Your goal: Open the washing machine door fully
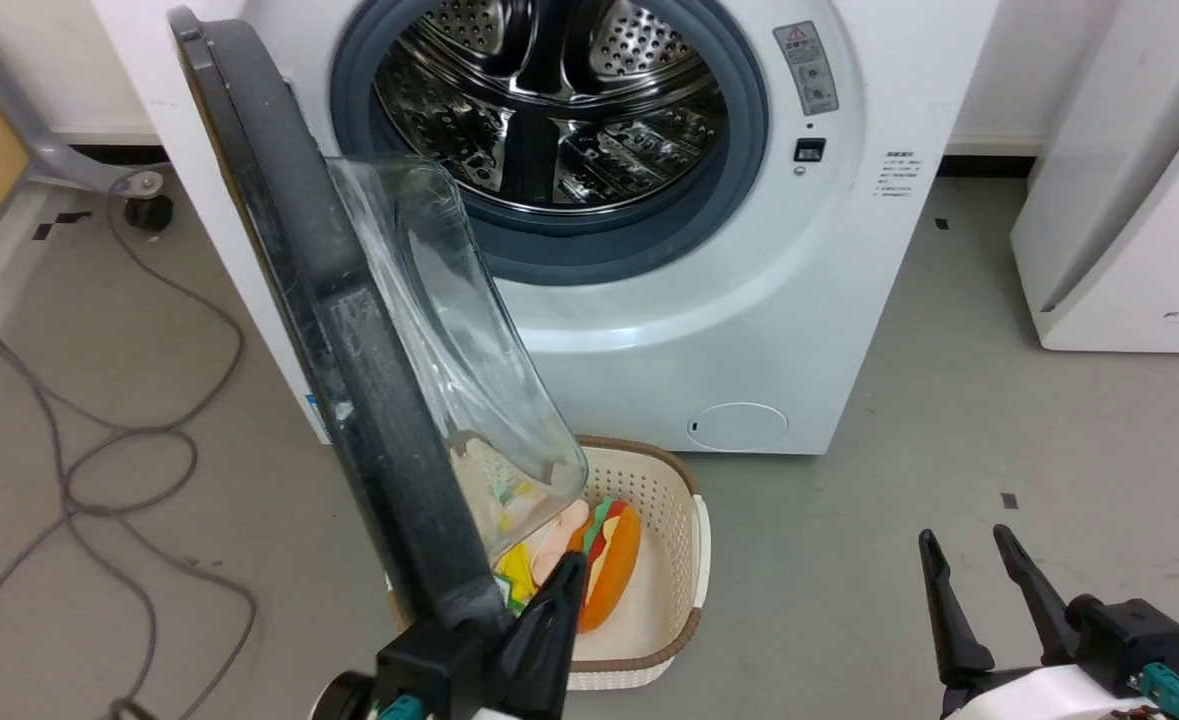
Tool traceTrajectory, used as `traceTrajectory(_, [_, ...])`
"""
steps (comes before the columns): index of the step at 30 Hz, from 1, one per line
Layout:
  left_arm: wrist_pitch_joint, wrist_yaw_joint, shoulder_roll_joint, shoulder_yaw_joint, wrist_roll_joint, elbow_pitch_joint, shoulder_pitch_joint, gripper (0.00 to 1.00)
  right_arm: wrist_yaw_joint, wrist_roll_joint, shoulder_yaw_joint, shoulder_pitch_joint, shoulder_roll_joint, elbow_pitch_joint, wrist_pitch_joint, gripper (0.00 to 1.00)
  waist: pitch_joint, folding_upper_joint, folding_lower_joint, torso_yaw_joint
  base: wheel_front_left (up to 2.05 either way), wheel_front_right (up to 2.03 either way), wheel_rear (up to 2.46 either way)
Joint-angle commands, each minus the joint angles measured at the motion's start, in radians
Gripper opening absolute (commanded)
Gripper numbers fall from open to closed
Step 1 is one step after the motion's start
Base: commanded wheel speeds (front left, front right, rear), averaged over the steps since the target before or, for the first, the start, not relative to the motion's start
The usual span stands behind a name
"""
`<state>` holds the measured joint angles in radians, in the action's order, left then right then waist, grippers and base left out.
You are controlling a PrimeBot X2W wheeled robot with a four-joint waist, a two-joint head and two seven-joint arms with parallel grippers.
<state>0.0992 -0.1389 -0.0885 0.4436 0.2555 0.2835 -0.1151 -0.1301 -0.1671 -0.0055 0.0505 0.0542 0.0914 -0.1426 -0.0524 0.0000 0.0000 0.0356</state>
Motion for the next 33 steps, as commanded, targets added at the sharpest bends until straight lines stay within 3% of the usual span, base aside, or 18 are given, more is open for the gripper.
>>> traceTrajectory(1, [0.005,-0.01,-0.011,-0.01,-0.006,0.005,-0.016,0.0,-0.001,-0.005,-0.002,-0.006,-0.004,-0.003,-0.001,1.0,0.0,0.0,0.0,0.005,0.0,0.0,0.0])
traceTrajectory(17, [0.06,-0.101,-0.066,-0.093,-0.019,0.164,-0.121,0.0,-0.001,0.026,-0.022,0.029,-0.004,-0.051,0.024,1.0,0.022,0.0,0.0,0.134,0.0,0.0,0.0])
traceTrajectory(25, [0.053,-0.139,-0.111,-0.186,-0.021,0.165,-0.145,0.0,-0.001,0.03,-0.028,0.039,-0.004,-0.073,0.036,1.0,0.02,0.0,0.0,0.206,0.0,0.0,0.0])
traceTrajectory(33, [0.014,-0.172,-0.15,-0.316,0.007,0.115,-0.146,0.0,-0.001,0.037,-0.029,0.038,-0.004,-0.097,0.047,1.0,0.013,0.0,0.0,0.235,0.0,0.0,0.0])
